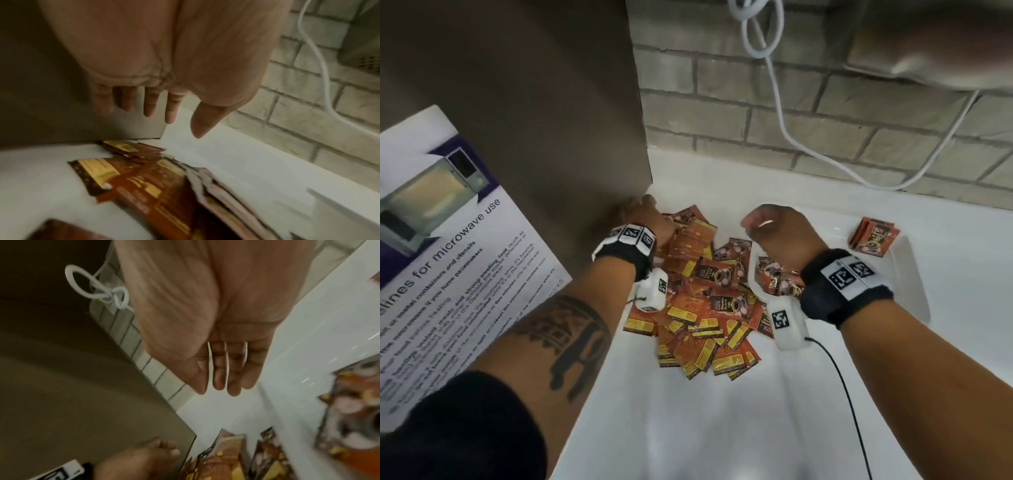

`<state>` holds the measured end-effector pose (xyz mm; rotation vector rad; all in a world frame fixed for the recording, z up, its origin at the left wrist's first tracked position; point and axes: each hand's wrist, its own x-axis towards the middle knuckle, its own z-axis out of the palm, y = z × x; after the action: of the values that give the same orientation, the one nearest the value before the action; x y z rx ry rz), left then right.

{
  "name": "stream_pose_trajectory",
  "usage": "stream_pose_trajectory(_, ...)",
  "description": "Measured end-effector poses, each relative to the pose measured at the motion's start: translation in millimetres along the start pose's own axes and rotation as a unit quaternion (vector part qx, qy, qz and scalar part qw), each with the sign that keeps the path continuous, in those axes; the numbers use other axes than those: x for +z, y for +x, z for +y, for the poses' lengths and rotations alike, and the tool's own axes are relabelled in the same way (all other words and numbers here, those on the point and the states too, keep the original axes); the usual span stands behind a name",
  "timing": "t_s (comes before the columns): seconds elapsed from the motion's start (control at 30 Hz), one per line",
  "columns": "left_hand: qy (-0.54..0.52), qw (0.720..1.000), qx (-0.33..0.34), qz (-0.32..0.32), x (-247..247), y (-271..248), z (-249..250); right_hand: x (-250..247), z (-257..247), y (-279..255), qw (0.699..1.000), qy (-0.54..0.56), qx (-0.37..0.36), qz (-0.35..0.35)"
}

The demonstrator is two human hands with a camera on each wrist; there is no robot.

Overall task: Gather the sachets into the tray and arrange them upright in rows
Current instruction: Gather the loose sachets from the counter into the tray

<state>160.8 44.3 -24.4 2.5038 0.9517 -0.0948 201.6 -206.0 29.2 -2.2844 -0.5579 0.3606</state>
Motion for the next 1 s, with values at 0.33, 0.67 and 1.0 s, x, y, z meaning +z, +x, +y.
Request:
stream_pose_trajectory(0.33, 0.074, 0.994, 0.037, -0.075, 20.5, 17.8, -19.5, 73.9, -41.0, 68.7, 0.987, -0.089, 0.085, -0.106)
stream_pose_trajectory(0.67, 0.052, 0.994, 0.025, -0.097, 13.5, 14.4, -28.8, 117.7, -26.9, 88.9, 0.956, -0.213, 0.135, -0.147)
stream_pose_trajectory(1.0, -0.069, 0.993, -0.006, -0.096, 14.9, 4.5, -18.6, 112.4, -16.7, 85.3, 0.963, -0.202, 0.098, -0.151)
